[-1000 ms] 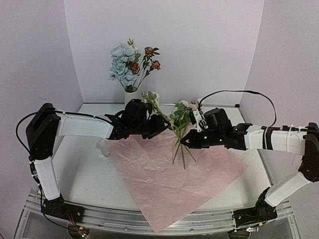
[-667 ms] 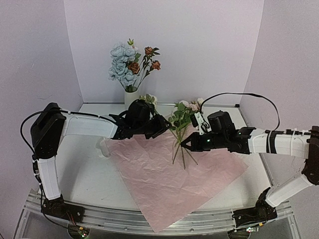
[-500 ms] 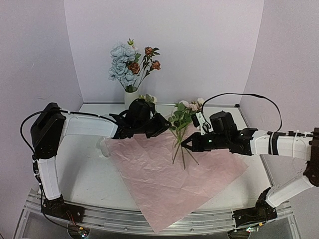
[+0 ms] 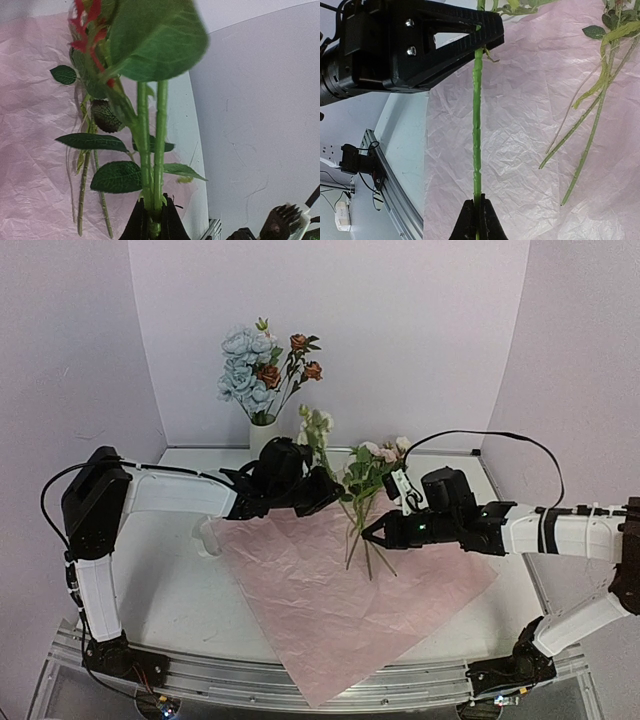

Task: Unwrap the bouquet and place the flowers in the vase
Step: Pick up the fake flower from the wrapping paper, then insert the fake flower into the vase.

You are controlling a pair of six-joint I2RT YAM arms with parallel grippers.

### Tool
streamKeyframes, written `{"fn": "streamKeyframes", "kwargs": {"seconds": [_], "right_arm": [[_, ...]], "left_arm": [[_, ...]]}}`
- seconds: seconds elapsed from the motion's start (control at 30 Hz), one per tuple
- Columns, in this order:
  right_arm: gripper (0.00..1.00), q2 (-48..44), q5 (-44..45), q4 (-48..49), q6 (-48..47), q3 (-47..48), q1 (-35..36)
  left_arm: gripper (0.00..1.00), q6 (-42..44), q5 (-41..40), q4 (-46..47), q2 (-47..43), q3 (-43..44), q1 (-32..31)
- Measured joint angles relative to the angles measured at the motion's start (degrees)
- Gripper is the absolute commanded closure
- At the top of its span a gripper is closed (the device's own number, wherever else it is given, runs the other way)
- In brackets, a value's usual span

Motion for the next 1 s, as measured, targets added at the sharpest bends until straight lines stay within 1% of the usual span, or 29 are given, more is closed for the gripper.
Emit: {"fn": "streamKeyframes", "kwargs": {"seconds": [0.03,0.1,0.17,0.2,0.27,0.4,0.5,0.9,1.0], "right_arm": [[0.97,0.0,-0.2,0.0,0.0,-0.1,0.0],[0.90,0.0,-0.7,0.1,0.1,-0.3,0.0],[0.70,0.0,-1.2,0.5,0.1,-0.4,0.1],[0.63,0.0,-1.4,0.7,0.2,-0.4,0.1],[0.56,0.0,-1.5,1.0,0.0,-0.4,0.1],[0.50,-0.6,-1.1,1.3,-0.3,-0.8,0.1],[0.48,-2.0,-0.5,1.4,-0.6,-1.5,0.1],[0.47,-9.2,6.4,1.6,-1.7,-3.7,0.1],[0.40,-10.6,8.2,1.7,-2.0,-4.2,0.1]], "left_arm": [[1.00,0.0,0.1,0.6,0.0,0.1,-0.2],[1.00,0.5,0.1,1.4,0.0,0.5,-0.6],[1.00,1.6,0.0,1.5,-0.1,0.7,-0.7],[1.00,2.4,-0.2,1.3,-0.2,0.7,-0.7],[1.00,4.5,-0.5,0.5,-0.2,0.6,-0.4],[1.00,8.6,-1.2,0.3,-1.1,0.3,-0.1],[1.00,11.8,-1.5,0.1,-3.4,-0.9,0.0],[1.00,25.0,-0.8,-0.7,-14.1,-4.6,-0.1],[1.00,28.4,-0.9,-1.1,-15.9,-5.4,-0.1]]}}
